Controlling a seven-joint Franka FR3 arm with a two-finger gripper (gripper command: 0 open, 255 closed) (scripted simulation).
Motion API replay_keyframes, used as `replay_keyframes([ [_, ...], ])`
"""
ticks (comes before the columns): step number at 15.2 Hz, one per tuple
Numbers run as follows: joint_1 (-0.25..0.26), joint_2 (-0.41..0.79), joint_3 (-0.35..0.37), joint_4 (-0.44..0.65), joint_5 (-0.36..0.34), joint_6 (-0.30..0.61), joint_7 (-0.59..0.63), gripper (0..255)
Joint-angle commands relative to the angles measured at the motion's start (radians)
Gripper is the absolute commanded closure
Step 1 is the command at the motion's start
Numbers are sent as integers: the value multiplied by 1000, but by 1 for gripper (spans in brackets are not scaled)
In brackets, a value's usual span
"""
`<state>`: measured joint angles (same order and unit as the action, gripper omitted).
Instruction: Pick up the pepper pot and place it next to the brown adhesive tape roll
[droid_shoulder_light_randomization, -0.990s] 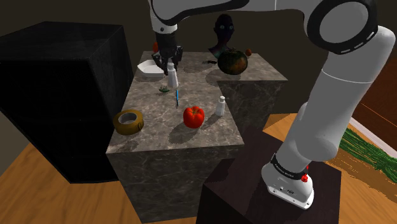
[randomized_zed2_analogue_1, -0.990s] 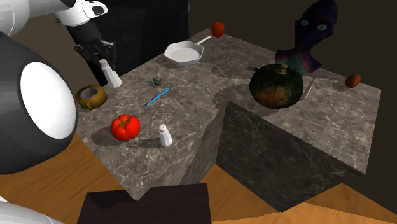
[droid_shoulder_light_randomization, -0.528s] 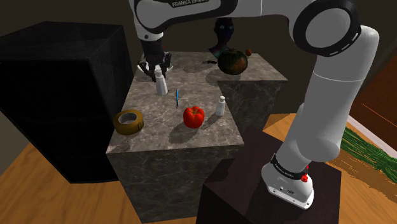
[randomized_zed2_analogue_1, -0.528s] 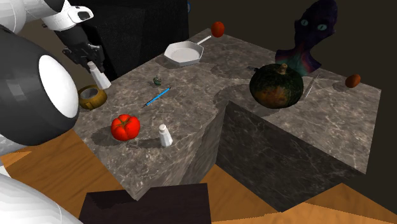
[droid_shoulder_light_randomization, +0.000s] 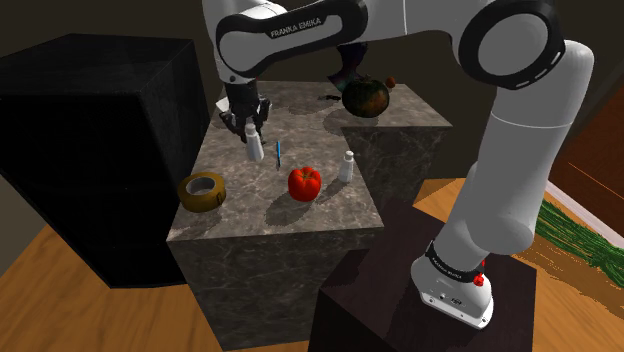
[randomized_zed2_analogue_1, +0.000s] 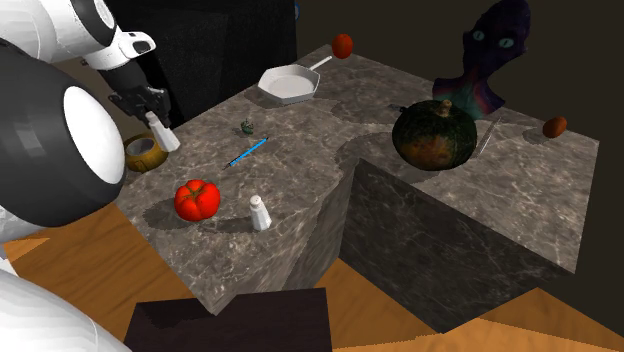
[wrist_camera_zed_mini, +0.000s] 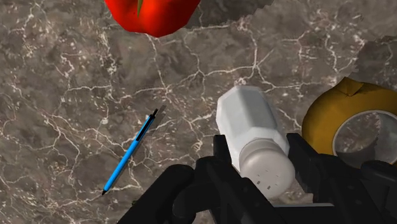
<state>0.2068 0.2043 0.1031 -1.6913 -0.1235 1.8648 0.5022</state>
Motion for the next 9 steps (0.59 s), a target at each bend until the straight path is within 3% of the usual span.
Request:
replay_keyframes([
  [1, 0, 3, 0, -21, -1, 25, 3, 255],
  [9, -1, 29, -2, -95, -9, 124, 14, 255],
])
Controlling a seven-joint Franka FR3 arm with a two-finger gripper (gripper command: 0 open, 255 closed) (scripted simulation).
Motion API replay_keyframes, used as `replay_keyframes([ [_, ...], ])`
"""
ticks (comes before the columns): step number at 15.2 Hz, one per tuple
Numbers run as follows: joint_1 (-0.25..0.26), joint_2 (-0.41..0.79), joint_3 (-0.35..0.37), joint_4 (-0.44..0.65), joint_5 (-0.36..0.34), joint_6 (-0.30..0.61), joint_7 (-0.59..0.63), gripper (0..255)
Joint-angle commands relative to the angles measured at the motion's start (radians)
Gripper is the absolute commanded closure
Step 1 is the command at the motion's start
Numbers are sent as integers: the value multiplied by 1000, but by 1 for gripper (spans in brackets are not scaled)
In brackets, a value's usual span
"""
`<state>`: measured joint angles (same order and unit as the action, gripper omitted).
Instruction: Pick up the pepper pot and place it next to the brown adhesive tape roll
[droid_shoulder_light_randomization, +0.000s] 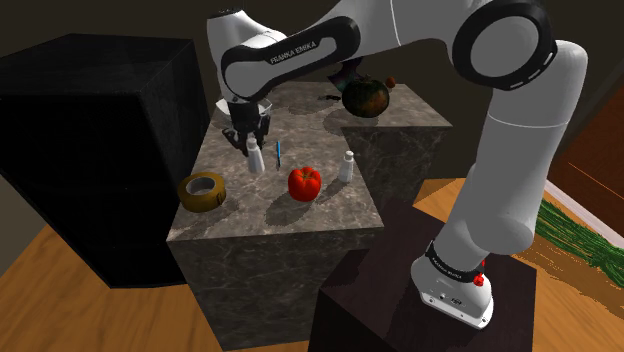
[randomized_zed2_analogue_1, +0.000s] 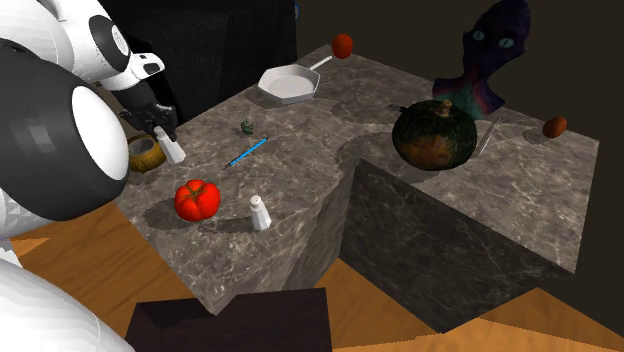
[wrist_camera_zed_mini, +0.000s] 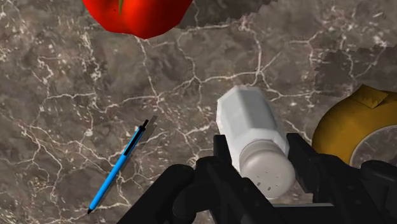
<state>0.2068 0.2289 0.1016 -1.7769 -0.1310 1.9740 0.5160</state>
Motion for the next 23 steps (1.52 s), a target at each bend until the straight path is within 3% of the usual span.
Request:
replay_keyframes([
  [1, -1, 8, -1, -18, -2, 27, 2, 255],
  [11, 0, 60, -5, -88, -16, 148, 20, 255],
  [19, 0, 60, -5, -88, -16, 148, 20, 255],
  [20, 0, 60, -5, -88, -16, 148, 20, 0],
  [23, 0, 60, -5, -88, -16, 148, 20, 0],
])
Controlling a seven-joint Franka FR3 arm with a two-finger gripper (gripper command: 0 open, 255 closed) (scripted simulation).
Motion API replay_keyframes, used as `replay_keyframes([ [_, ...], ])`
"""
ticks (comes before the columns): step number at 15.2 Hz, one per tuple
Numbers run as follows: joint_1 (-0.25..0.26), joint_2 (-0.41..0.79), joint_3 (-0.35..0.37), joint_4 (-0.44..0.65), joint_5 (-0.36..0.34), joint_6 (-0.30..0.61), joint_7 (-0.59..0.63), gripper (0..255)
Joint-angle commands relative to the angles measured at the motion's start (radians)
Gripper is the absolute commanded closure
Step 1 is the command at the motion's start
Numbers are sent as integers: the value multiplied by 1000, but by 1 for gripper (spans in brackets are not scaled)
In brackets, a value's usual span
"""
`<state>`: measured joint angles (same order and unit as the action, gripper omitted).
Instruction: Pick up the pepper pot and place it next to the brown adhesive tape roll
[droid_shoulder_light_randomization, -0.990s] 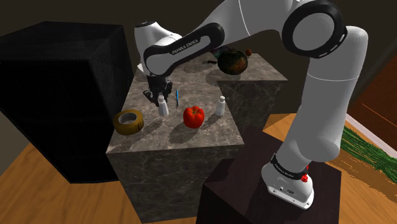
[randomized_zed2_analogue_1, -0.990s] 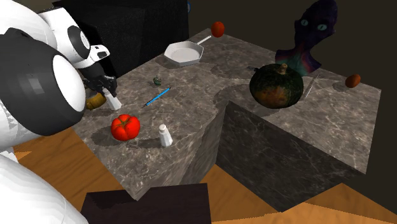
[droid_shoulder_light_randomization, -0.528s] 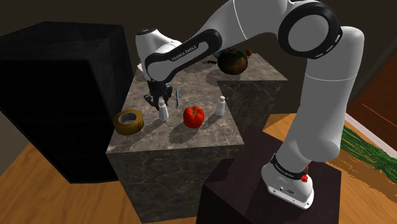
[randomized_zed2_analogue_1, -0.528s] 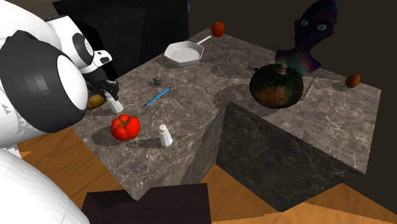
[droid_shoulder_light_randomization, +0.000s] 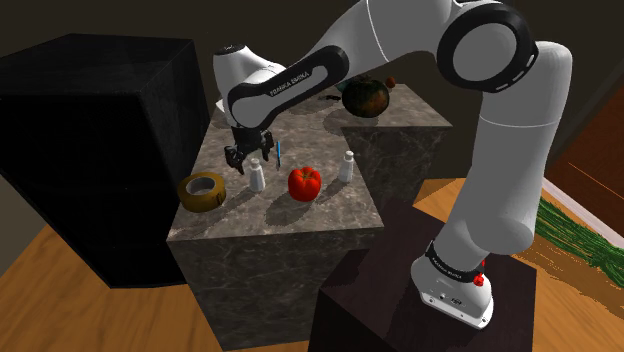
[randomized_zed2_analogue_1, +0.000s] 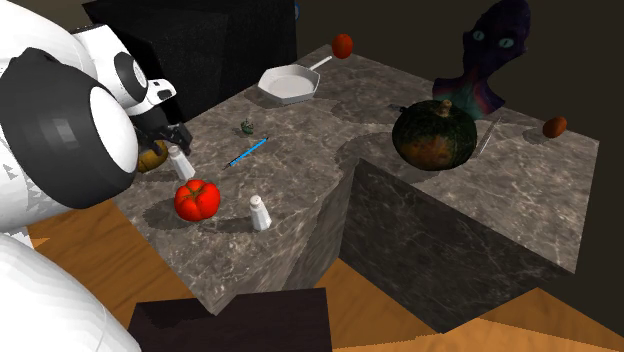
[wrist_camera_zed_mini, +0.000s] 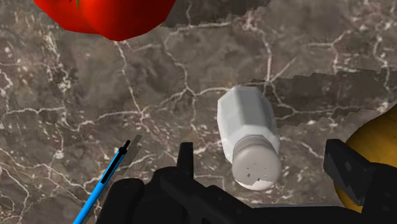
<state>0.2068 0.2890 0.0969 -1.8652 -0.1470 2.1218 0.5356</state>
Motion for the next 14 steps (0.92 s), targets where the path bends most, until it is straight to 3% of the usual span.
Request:
replay_keyframes([
  [1, 0, 0, 0, 0, 0, 0, 0, 0],
  [6, 5, -44, 6, 69, 12, -114, -8, 0],
  [14, 5, -44, 6, 69, 12, -114, -8, 0],
])
